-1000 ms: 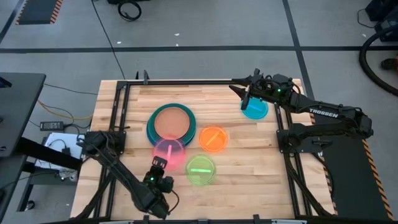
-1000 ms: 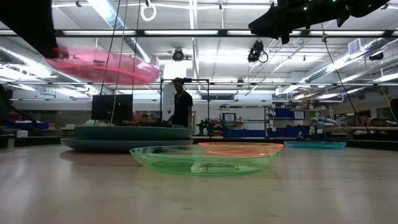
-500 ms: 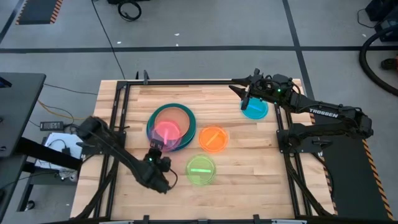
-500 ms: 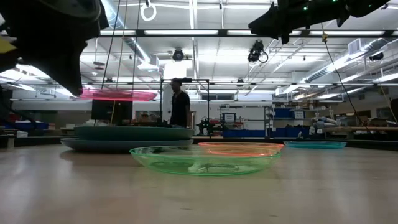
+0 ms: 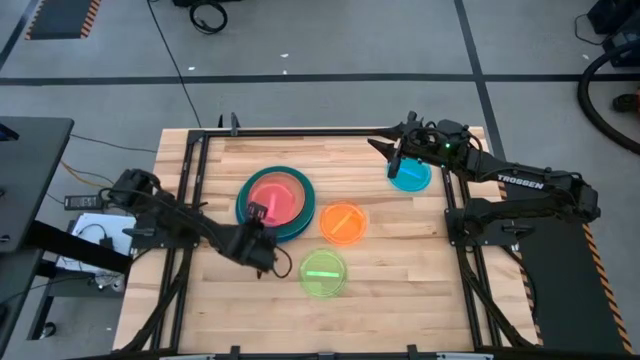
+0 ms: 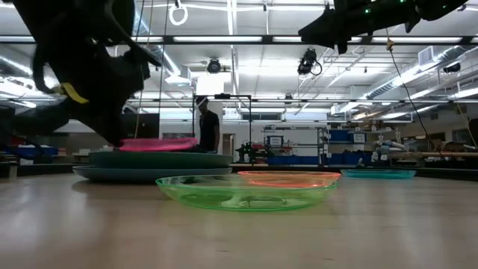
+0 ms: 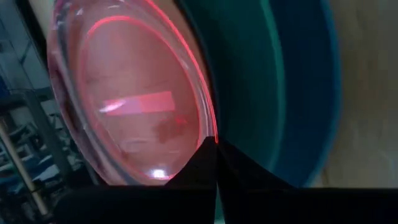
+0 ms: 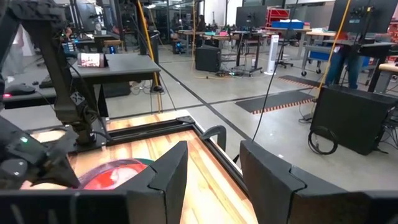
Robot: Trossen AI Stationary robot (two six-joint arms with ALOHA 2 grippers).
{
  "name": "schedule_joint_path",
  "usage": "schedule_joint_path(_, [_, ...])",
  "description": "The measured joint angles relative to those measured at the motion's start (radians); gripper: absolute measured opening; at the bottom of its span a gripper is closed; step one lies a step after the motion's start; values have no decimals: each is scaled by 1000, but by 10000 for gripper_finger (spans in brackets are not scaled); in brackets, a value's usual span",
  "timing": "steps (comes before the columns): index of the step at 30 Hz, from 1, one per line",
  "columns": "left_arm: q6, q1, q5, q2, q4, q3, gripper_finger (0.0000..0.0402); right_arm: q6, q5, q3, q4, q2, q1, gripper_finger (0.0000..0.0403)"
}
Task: Stack plastic plates
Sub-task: Stack the transparent pink plate on the brown plate, then stack the transparent green plate on the transparent pink plate
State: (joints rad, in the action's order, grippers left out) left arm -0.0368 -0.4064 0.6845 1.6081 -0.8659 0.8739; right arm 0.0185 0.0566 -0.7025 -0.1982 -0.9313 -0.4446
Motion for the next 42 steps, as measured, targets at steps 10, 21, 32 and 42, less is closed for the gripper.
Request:
schedule_joint_path(10, [102, 133, -16, 0, 136, -43, 17, -16, 0, 0, 34, 0, 5, 158])
schedule_joint_path(21, [136, 108, -31, -27, 162, -43, 109, -35, 0, 0, 80, 0, 6, 158])
schedule_joint_path(32, [101, 62, -33, -104, 176, 36, 123, -46, -2, 0, 87, 0, 31, 158])
schedule_joint_path(42, [81, -3, -234, -38, 399, 43, 123, -56, -3, 0, 110, 0, 34, 158])
